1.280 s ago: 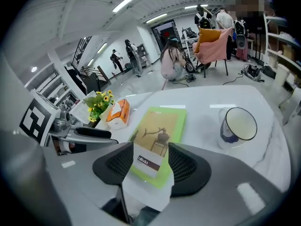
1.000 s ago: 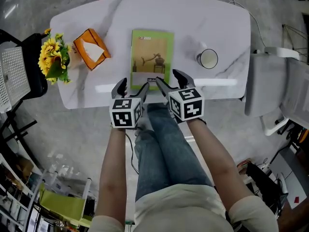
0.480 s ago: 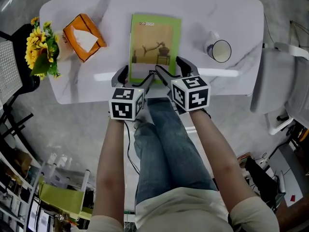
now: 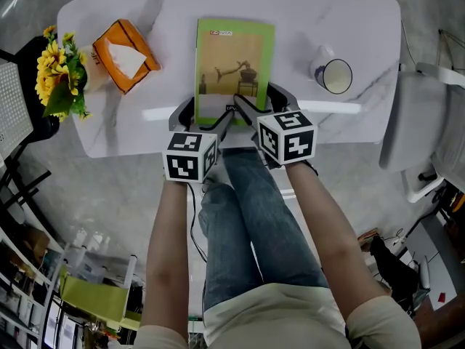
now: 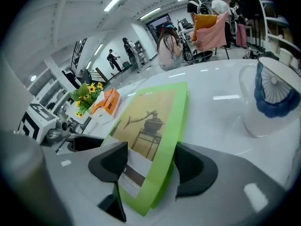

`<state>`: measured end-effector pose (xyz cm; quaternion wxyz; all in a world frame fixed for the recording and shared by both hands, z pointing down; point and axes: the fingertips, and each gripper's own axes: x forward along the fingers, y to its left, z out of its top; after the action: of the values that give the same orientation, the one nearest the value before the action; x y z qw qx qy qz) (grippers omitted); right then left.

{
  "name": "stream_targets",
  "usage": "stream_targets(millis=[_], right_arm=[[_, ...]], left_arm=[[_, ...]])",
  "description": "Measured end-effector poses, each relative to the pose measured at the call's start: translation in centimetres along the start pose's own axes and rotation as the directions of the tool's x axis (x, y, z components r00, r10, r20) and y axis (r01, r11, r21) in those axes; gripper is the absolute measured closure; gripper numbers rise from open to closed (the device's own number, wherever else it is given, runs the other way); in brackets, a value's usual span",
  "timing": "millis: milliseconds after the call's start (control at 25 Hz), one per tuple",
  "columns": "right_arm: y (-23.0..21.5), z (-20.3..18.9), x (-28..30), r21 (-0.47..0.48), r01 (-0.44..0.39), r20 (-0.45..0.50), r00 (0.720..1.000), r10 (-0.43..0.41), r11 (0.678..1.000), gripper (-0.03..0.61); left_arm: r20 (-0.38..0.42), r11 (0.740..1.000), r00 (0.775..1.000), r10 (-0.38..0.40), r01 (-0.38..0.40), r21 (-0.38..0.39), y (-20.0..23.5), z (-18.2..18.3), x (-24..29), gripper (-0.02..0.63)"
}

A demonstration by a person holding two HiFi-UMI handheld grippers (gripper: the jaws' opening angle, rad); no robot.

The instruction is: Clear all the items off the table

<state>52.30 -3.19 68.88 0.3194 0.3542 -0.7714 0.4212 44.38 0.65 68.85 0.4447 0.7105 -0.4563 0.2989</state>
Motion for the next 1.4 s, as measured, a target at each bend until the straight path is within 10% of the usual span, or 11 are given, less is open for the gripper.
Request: stream_targets(millis=[1400], right_arm=[[7.7,3.5,-3.7,-0.065,0.081,0.154,0.986,-0.070,0.995,0.284]], left_arm=[[0.149,0.999,0.988,-0.045,0.043,0.017,1.9,1.3,-8.0,0.240]])
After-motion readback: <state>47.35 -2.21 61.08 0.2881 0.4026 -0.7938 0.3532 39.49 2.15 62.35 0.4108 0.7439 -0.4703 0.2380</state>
